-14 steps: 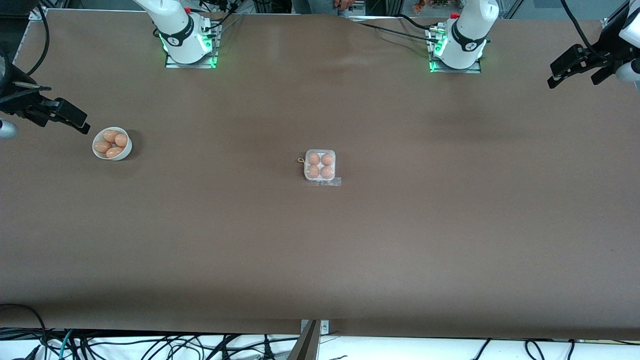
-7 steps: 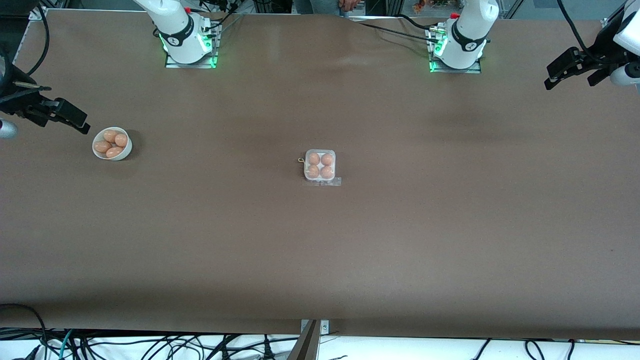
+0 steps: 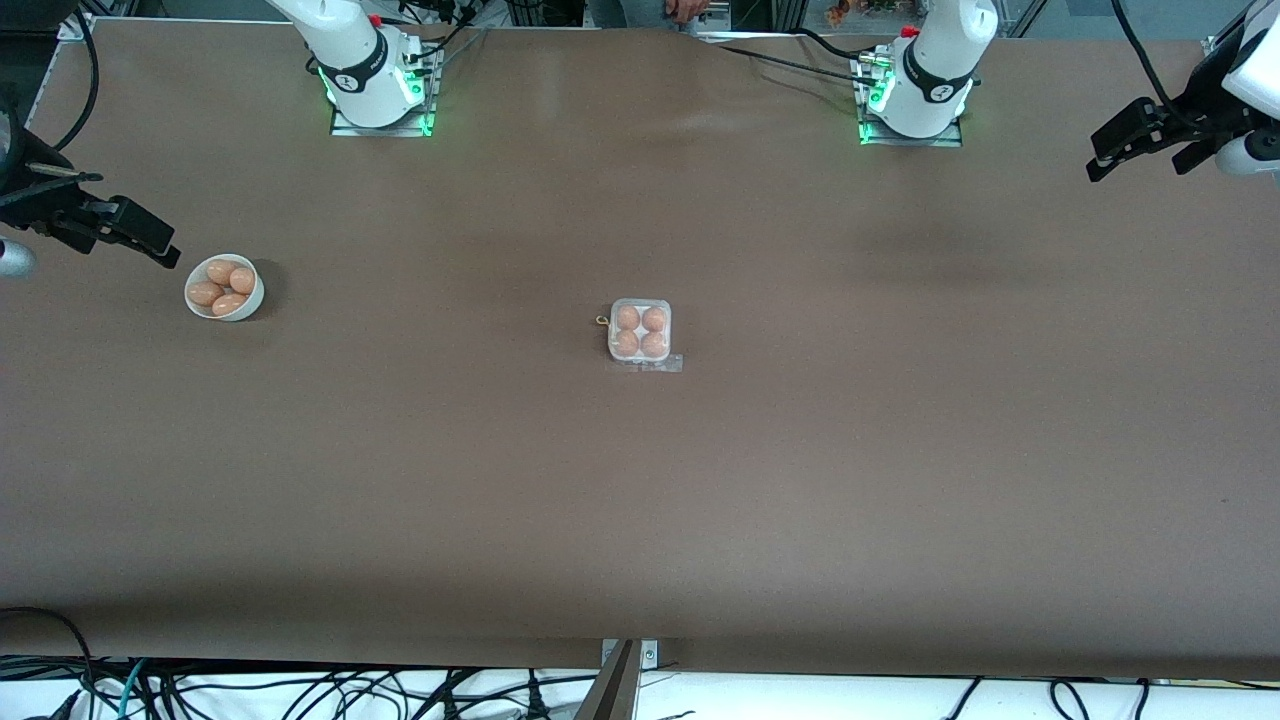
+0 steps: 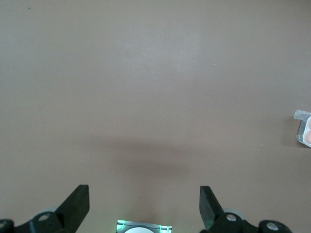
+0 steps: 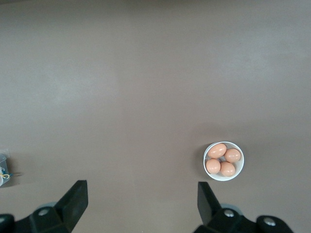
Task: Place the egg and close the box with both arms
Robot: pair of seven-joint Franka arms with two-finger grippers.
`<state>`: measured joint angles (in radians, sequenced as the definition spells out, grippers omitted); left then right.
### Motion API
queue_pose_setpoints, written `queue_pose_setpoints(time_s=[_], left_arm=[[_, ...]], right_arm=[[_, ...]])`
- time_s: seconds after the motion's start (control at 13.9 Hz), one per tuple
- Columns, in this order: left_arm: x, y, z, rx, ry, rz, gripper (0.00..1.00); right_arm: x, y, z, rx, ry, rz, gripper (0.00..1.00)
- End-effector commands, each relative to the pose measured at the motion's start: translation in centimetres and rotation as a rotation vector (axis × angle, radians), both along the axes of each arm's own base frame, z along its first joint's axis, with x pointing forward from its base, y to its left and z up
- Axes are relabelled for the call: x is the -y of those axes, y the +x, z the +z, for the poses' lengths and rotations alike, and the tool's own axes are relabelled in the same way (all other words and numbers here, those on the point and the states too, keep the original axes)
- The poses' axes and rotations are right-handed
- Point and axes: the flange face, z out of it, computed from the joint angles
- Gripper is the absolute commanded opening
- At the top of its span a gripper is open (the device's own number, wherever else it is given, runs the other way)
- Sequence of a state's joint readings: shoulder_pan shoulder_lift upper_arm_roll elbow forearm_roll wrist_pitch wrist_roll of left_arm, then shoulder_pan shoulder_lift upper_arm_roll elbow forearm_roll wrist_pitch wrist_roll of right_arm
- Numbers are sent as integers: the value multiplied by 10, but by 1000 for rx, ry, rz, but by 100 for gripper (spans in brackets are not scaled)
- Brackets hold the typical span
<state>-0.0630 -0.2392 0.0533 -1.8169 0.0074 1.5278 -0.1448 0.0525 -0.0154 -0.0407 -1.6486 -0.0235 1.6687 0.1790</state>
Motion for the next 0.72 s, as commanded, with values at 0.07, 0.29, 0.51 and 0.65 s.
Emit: queue_pose_setpoints(time_s=[0.07, 0.29, 0.51, 0.65], left_arm=[[3, 0, -7, -11, 5, -33, 100], [3, -1, -7, -19, 5, -33, 100], [3, 1, -9, -31, 7, -31, 100], [3, 7, -12, -42, 10, -31, 100]], right_arm=[[0, -3, 4, 9, -2, -1, 100], [-1, -3, 4, 9, -2, -3, 100], [-1, -3, 5, 11, 0, -1, 100], [-1, -3, 4, 9, 0, -1, 100]])
